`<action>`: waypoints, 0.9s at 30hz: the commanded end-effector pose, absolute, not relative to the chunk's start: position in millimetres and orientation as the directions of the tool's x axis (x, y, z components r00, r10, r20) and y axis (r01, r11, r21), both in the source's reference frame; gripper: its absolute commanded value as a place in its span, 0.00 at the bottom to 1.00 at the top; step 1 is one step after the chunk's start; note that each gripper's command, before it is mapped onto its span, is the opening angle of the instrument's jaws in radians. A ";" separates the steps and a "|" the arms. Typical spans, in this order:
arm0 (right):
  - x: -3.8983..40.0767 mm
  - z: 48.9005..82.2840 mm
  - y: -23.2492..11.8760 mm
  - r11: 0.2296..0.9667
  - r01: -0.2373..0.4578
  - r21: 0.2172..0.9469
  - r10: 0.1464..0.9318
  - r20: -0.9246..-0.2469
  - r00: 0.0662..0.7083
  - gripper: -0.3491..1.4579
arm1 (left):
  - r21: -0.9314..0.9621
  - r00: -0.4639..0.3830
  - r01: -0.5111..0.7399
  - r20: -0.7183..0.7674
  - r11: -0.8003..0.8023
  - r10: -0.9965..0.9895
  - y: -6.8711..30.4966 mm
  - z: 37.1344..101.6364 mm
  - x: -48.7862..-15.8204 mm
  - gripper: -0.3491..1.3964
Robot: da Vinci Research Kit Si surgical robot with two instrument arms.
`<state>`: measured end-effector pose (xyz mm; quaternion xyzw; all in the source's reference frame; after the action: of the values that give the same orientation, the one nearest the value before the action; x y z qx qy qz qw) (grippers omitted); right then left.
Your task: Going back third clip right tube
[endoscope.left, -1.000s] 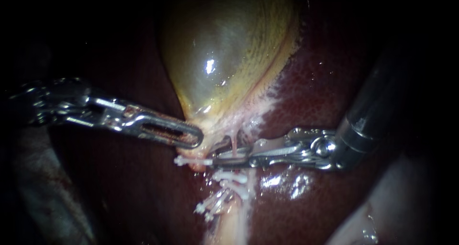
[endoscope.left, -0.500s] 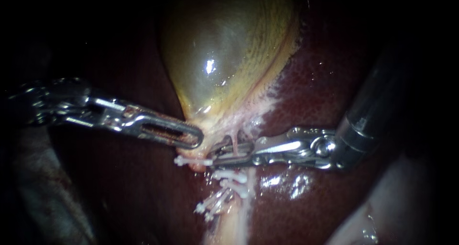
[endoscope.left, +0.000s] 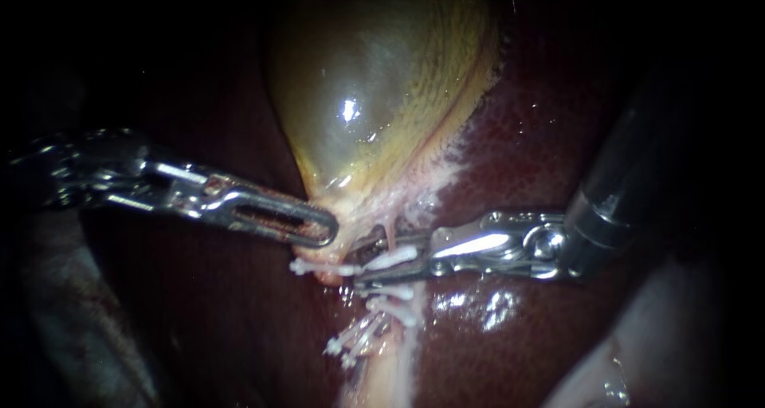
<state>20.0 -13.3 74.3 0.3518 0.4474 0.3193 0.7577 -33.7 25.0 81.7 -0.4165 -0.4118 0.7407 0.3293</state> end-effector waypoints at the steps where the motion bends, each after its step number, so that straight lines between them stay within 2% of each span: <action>1: 20.0 74.2 -13.3 0.551 -0.167 0.818 0.798 -0.457 0.393 0.46 | -0.884 -0.436 -0.144 -0.346 -0.444 0.831 25.0 81.7 -33.7 0.00; 7: 19.8 74.1 -13.4 0.556 -0.164 0.815 0.794 -0.462 0.395 0.47 | -0.884 -0.437 -0.144 -0.346 -0.444 0.831 25.0 81.7 -33.6 0.00; 27: 19.2 73.5 -13.3 0.633 -0.116 0.765 0.736 -0.549 0.395 0.49 | -0.885 -0.437 -0.143 -0.346 -0.444 0.830 24.9 81.7 -33.4 0.00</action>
<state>19.2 -13.3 73.5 0.3258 0.4755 0.2767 0.7689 -33.4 24.9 81.7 -0.4165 -0.4124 0.7406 0.3286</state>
